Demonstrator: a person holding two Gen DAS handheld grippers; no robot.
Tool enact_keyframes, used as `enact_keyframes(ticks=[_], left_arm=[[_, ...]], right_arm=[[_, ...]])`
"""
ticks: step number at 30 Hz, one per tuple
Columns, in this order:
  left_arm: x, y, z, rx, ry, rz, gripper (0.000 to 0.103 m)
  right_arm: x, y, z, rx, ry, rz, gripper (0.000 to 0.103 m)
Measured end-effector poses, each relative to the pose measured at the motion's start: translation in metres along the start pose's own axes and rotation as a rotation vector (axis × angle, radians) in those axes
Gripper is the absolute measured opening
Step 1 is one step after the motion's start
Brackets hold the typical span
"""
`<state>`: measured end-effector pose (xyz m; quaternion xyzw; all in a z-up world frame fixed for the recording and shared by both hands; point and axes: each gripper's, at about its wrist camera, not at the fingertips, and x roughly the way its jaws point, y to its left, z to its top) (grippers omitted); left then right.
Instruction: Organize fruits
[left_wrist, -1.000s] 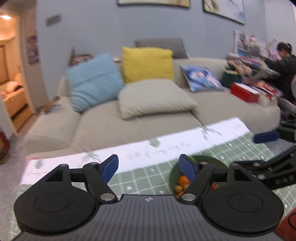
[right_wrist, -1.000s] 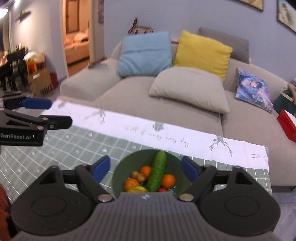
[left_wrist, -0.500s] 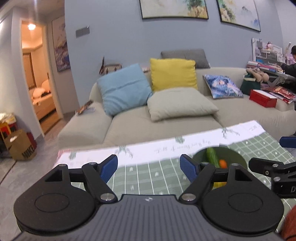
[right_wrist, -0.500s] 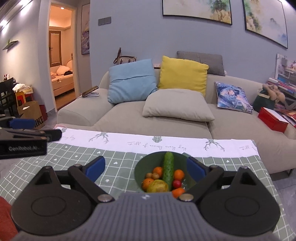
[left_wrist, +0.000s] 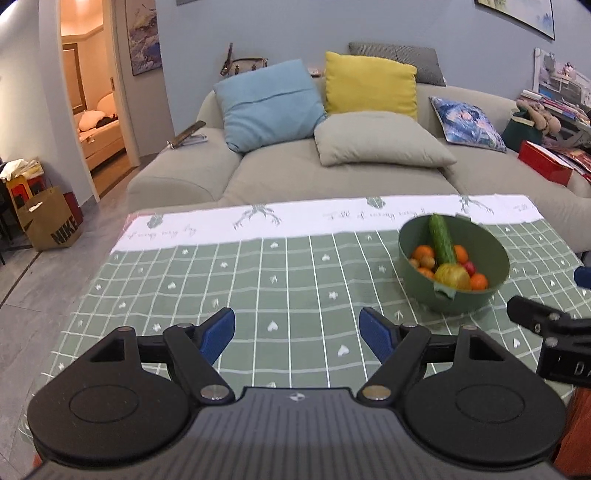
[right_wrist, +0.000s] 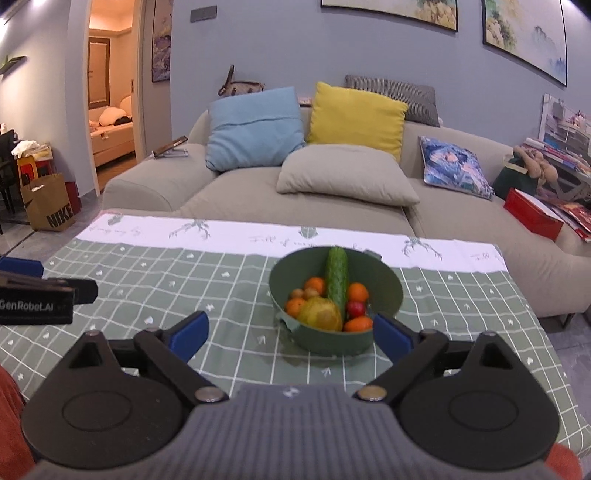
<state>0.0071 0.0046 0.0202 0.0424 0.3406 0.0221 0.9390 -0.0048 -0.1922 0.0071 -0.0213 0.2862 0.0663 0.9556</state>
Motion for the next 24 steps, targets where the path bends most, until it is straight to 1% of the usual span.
enact_keyframes(ticks=[2, 4, 9, 15, 24], left_arm=[[0.002, -0.001, -0.008, 0.001, 0.014, -0.002, 0.090], [0.006, -0.002, -0.011, -0.001, 0.049, -0.013, 0.090], [0.009, -0.003, -0.012, 0.003, 0.063, -0.007, 0.090], [0.007, -0.002, -0.011, 0.003, 0.058, -0.006, 0.090], [0.007, -0.002, -0.009, -0.002, 0.058, -0.009, 0.090]], right_arm=[[0.003, -0.002, -0.003, 0.007, 0.018, 0.011, 0.093], [0.009, -0.004, -0.006, 0.015, 0.047, 0.014, 0.093], [0.018, -0.003, -0.012, 0.011, 0.089, 0.019, 0.093], [0.013, -0.004, -0.011, 0.011, 0.063, 0.016, 0.094], [0.010, -0.003, -0.010, 0.001, 0.047, 0.015, 0.094]])
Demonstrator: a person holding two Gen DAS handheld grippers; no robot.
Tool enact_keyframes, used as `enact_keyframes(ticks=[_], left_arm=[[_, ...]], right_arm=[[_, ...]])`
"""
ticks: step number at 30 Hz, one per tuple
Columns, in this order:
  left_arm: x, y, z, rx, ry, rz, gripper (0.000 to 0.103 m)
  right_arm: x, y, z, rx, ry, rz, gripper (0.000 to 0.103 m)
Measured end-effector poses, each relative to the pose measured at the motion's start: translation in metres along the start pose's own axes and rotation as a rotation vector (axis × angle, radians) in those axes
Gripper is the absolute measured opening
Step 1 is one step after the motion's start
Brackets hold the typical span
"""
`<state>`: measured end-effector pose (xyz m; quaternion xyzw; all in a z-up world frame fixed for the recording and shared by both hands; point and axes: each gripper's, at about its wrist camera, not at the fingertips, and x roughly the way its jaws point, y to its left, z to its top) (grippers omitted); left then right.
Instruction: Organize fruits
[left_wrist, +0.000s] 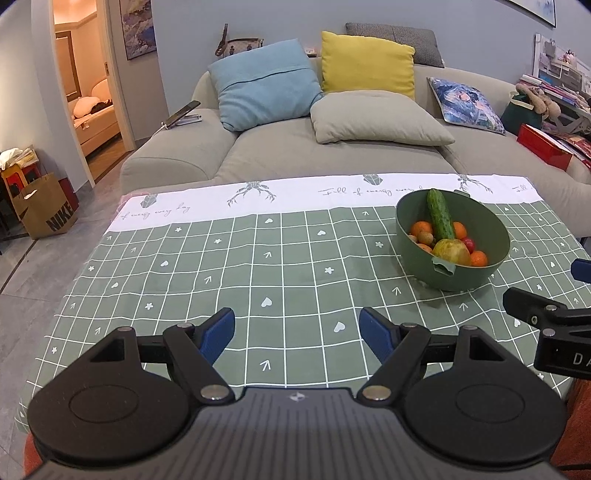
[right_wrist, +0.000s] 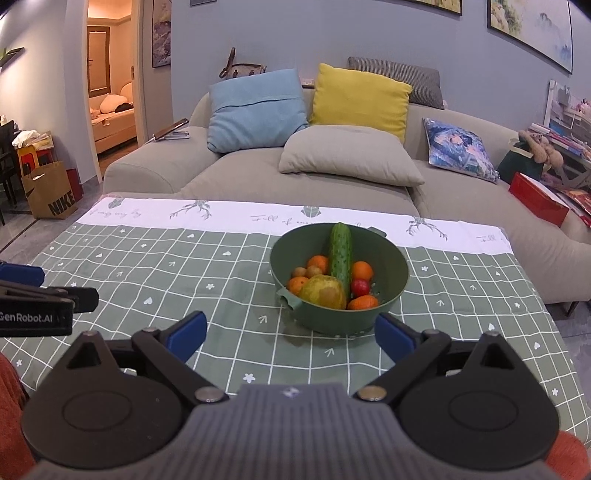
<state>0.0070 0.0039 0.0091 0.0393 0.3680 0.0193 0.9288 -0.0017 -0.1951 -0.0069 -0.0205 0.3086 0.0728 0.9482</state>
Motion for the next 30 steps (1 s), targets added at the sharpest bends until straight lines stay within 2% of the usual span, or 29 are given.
enact_keyframes(ticks=[30], left_arm=[[0.0007, 0.0003, 0.0008, -0.004, 0.014, -0.006, 0.090]], right_arm=[[-0.0050, 0.0020, 0.0000, -0.012, -0.012, 0.004, 0.095]])
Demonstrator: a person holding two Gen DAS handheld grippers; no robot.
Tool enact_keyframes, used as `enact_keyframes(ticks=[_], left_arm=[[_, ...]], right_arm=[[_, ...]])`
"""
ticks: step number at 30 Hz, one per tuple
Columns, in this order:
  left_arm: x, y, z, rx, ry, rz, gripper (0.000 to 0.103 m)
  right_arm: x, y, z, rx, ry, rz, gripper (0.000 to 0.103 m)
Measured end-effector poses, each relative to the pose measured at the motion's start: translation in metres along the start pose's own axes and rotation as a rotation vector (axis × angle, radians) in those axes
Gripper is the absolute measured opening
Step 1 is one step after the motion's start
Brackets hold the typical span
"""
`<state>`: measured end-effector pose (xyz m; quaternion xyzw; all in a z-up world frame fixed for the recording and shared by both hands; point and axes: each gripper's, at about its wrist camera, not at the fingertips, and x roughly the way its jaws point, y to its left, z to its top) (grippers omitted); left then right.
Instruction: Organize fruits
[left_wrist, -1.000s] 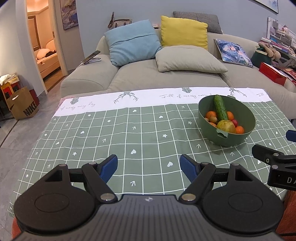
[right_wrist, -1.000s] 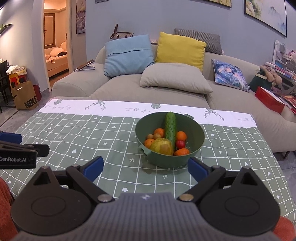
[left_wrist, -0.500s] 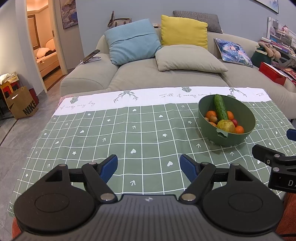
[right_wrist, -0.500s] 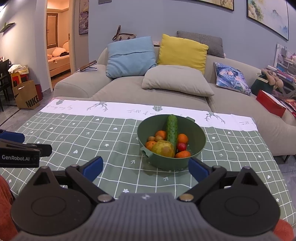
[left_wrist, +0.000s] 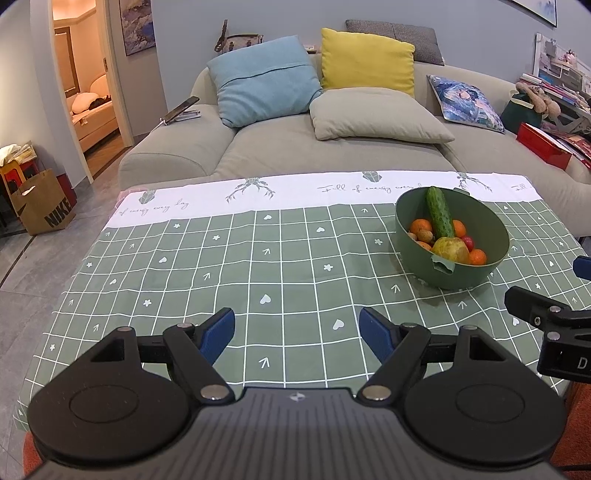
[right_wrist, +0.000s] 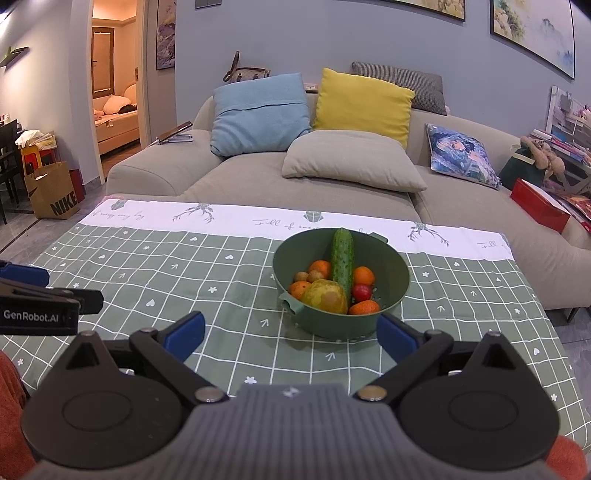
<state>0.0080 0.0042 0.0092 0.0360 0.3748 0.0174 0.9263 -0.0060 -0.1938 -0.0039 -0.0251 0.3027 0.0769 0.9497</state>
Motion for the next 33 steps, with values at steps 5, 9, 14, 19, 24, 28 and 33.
enact_keyframes(ticks=[5, 9, 14, 19, 24, 28, 33], left_arm=[[0.0004, 0.0001, 0.0000, 0.000, 0.001, -0.001, 0.090], [0.0000, 0.0005, -0.0002, -0.001, 0.002, 0.000, 0.090], [-0.0001, 0.0012, -0.0007, -0.002, 0.003, -0.001, 0.090], [0.0001, 0.0023, -0.0013, -0.006, 0.006, 0.001, 0.090], [0.0004, 0.0024, -0.0013, -0.006, 0.006, 0.001, 0.090], [-0.0001, 0.0028, -0.0013, -0.006, 0.006, 0.000, 0.090], [0.0002, 0.0026, -0.0011, -0.006, 0.006, 0.000, 0.090]], right_arm=[[0.0001, 0.0002, 0.0000, 0.000, 0.001, 0.000, 0.096], [-0.0001, 0.0004, 0.0001, -0.001, 0.000, 0.000, 0.096], [-0.0005, 0.0006, 0.0000, -0.002, 0.000, -0.001, 0.096], [-0.0005, 0.0005, -0.0001, -0.002, 0.000, 0.000, 0.096], [-0.0007, 0.0003, -0.0002, -0.002, 0.000, 0.000, 0.096], [-0.0006, 0.0005, -0.0001, -0.002, 0.000, 0.000, 0.096], [-0.0005, 0.0007, 0.0000, -0.001, 0.000, 0.000, 0.096]])
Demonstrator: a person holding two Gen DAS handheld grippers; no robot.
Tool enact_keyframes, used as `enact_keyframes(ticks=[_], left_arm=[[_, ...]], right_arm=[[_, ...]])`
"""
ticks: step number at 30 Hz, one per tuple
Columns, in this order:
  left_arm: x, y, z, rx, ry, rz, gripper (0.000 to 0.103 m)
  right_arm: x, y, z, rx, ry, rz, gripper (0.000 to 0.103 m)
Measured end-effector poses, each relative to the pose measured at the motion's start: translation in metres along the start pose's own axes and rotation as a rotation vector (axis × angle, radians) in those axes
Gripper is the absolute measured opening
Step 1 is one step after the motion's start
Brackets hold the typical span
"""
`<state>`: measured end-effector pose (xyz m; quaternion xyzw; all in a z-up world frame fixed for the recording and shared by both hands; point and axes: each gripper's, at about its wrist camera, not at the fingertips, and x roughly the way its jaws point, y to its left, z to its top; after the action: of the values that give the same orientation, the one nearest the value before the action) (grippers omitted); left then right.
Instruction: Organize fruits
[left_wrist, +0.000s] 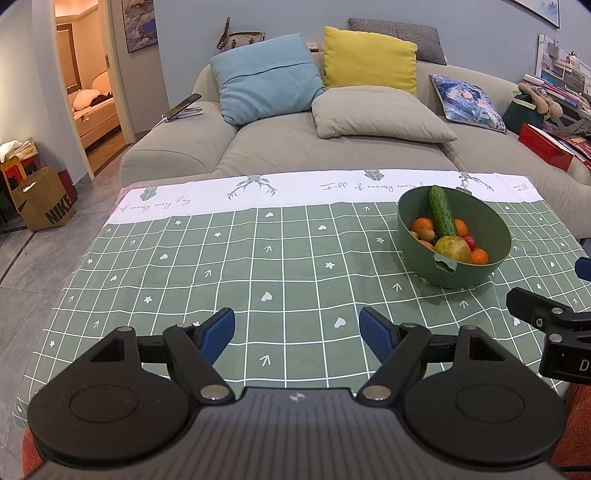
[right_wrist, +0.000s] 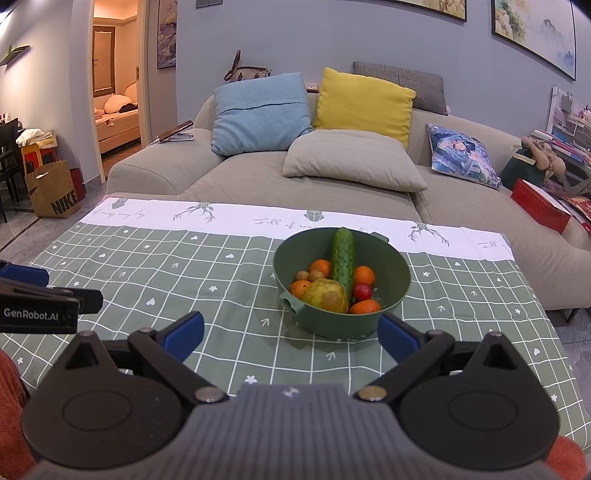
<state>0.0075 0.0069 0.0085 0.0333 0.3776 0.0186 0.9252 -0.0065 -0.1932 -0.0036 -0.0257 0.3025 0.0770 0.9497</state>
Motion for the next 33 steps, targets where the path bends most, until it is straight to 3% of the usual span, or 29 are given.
enact_keyframes(ticks=[33], left_arm=[[-0.0042, -0.0001, 0.0035, -0.021, -0.013, -0.008, 0.090]], right_arm=[[0.0012, -0.0026, -0.0005, 0.009, 0.001, 0.005, 0.097]])
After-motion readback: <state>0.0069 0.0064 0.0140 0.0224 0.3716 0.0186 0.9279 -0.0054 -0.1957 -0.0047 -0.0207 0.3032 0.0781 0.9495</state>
